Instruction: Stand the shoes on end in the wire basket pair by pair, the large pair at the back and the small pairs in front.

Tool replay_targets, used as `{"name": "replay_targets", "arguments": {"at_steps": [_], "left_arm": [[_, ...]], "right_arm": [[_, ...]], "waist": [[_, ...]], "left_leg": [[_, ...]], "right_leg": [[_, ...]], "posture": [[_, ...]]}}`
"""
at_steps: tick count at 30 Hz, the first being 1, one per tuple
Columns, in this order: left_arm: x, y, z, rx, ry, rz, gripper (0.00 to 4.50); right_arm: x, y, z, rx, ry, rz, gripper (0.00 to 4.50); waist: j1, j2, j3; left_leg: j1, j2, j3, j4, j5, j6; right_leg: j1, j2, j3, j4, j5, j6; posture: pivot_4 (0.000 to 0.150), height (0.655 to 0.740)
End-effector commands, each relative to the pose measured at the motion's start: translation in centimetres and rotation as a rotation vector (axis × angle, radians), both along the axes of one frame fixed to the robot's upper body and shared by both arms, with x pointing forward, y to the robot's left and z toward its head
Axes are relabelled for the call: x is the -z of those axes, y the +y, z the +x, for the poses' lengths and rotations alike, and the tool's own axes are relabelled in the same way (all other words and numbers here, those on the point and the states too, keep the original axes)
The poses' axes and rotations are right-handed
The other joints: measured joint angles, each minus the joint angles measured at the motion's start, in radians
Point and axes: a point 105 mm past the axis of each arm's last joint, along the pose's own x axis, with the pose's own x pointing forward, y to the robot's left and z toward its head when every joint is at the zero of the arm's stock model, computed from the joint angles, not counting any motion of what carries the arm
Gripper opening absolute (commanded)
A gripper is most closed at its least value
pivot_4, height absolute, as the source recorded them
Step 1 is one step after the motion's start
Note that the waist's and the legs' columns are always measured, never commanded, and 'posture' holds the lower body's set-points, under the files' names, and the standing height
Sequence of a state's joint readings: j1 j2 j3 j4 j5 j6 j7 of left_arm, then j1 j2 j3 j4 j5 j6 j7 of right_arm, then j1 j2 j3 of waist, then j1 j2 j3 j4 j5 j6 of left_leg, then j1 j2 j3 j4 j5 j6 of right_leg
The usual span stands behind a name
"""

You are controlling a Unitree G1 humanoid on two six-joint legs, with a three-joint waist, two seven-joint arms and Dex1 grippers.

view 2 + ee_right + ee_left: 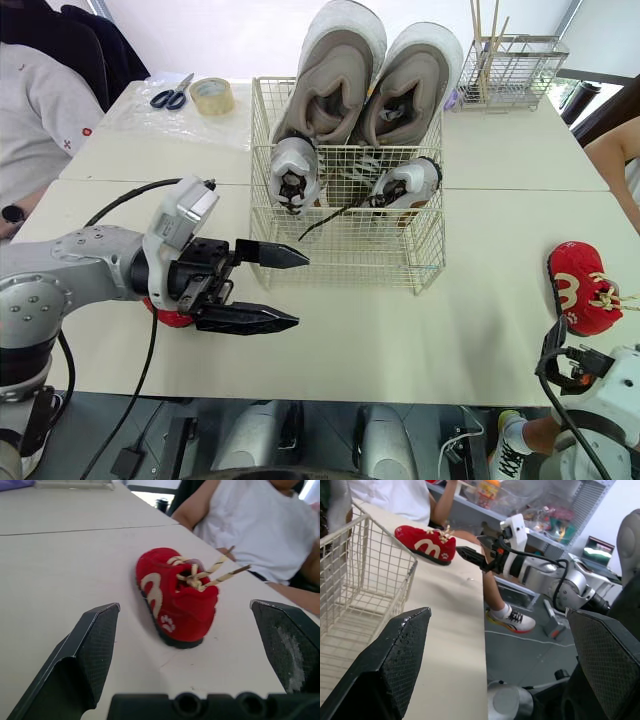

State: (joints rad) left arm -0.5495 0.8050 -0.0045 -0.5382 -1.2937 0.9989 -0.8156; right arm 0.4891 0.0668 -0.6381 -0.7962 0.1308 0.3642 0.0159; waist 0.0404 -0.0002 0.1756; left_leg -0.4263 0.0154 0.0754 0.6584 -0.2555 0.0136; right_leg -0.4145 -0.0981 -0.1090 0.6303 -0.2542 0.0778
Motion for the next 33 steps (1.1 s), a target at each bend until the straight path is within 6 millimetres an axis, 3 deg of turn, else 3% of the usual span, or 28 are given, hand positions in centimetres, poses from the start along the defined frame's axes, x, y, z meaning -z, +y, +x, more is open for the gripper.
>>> {"name": "replay_targets", "arguments": {"at_steps": [1, 10, 18, 21, 28, 33], "left_arm": [[-0.5, 0.4, 0.0, 0.005, -0.025, -0.002, 4.5], [-0.4, 1.1, 0.1, -0.011, -0.032, 0.037, 4.5], [-0.1, 1.8, -0.1, -0.052, -0.035, 0.06, 4.5], [0.0, 2.0, -0.2, -0.067, -0.035, 0.063, 4.5], [0.3, 1.7, -0.3, -0.074, -0.038, 0.067, 4.5], [0.1, 1.6, -0.4, -0.082, -0.04, 0.066, 4.5]], "right_arm": [[-1.4, 0.1, -0.3, 0.039, -0.031, -0.041, 4.5], [0.2, -1.4, 1.6, 0.071, -0.067, 0.102, 4.5], [0.3, -3.1, 3.8, 0.13, -0.092, 0.197, 4.5], [0.5, -2.9, 3.8, 0.15, -0.082, 0.229, 4.5], [1.4, -2.2, 5.7, 0.047, -0.042, 0.267, 4.5], [1.1, -4.0, 7.7, 0.032, -0.03, 0.218, 4.5]], "waist": [[0.0, 0.0, 0.0], [-0.003, -0.009, -0.001], [-0.008, -0.002, 0.001], [-0.013, 0.0, 0.0], [-0.03, 0.002, 0.0], [-0.031, 0.002, 0.0]], "left_leg": [[0.0, 0.0, 0.0, 0.0, 0.0, 0.0], [0.0, 0.0, 0.0, 0.0, 0.0, 0.0], [0.009, 0.0, 0.002, 0.005, -0.003, 0.006], [0.011, 0.001, 0.002, 0.005, -0.001, 0.006], [0.013, 0.001, 0.005, 0.005, -0.001, 0.006], [0.014, 0.001, 0.006, 0.005, -0.001, 0.007]], "right_leg": [[0.0, 0.0, 0.0, 0.0, 0.0, 0.0], [0.002, 0.0, 0.0, -0.002, 0.0, 0.0], [0.007, 0.0, 0.004, 0.003, 0.0, -0.002], [0.007, 0.001, 0.006, 0.004, 0.001, -0.009], [0.008, 0.001, 0.01, 0.006, 0.002, -0.009], [0.008, 0.001, 0.011, 0.006, 0.002, -0.008]], "posture": [[0.15, 0.7371], [0.15, 0.7371], [0.15, 0.7371], [0.15, 0.7371], [0.15, 0.7371], [0.15, 0.7371]]}}
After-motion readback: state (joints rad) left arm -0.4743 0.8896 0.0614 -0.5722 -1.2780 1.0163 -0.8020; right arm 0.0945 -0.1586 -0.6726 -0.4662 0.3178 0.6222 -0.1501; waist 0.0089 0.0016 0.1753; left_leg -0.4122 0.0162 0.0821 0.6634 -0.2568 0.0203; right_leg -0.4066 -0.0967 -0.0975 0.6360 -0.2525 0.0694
